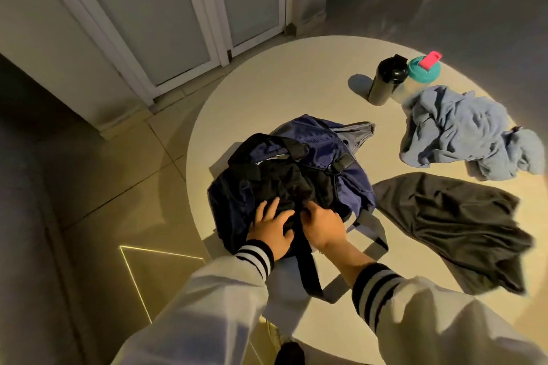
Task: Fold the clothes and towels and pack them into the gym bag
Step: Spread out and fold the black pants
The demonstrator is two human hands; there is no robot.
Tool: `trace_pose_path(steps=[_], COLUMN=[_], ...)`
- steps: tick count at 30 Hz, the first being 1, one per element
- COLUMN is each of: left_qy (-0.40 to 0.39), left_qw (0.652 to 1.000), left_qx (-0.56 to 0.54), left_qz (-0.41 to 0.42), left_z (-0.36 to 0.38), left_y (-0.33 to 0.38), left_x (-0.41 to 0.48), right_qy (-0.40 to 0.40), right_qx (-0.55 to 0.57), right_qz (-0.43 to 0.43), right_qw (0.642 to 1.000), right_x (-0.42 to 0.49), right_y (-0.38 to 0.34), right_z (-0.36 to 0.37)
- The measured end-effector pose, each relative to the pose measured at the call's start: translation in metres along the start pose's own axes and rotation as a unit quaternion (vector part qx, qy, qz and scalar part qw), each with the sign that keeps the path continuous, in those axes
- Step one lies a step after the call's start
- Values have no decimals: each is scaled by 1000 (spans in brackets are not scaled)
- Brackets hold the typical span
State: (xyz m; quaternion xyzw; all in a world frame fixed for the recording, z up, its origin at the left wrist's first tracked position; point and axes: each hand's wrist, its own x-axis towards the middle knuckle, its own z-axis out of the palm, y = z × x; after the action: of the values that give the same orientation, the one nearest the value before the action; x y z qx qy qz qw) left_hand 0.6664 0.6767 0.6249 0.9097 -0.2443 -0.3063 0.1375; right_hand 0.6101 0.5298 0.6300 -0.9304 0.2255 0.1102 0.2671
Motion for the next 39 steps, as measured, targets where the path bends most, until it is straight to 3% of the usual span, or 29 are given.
trace_pose_path(steps=[4,9,15,21,26,32,36,39], left_qy=[-11,50,132,-19,-47,-139,-99,37], left_qw=[999,997,988,998,996,978,979,994], left_qx=[-11,-14,-22,40,64,124,121,77], left_qz=[-29,-61,-74,-50,-50,-91,-134,-72], left_z=[-5,-14,-15,-10,-10,-21,-27,-21], left_y=[4,21,20,0,1,9,17,24], left_x=[9,29,32,16,3,7,13,18], right_qy=[-20,-53,-55,-126,-165,-158,-139,-108], right_qx=[40,82,108,87,11,-2,38,56], right_qz=[-35,-68,7,33,18,11,-2,-46], right_qw=[998,993,993,988,986,987,990,992], right_x=[-12,-21,-10,13,8,-1,-5,-4], right_y=[6,3,13,10,5,16,22,22], right_z=[-4,-4,-4,2,6,-6,-9,-2])
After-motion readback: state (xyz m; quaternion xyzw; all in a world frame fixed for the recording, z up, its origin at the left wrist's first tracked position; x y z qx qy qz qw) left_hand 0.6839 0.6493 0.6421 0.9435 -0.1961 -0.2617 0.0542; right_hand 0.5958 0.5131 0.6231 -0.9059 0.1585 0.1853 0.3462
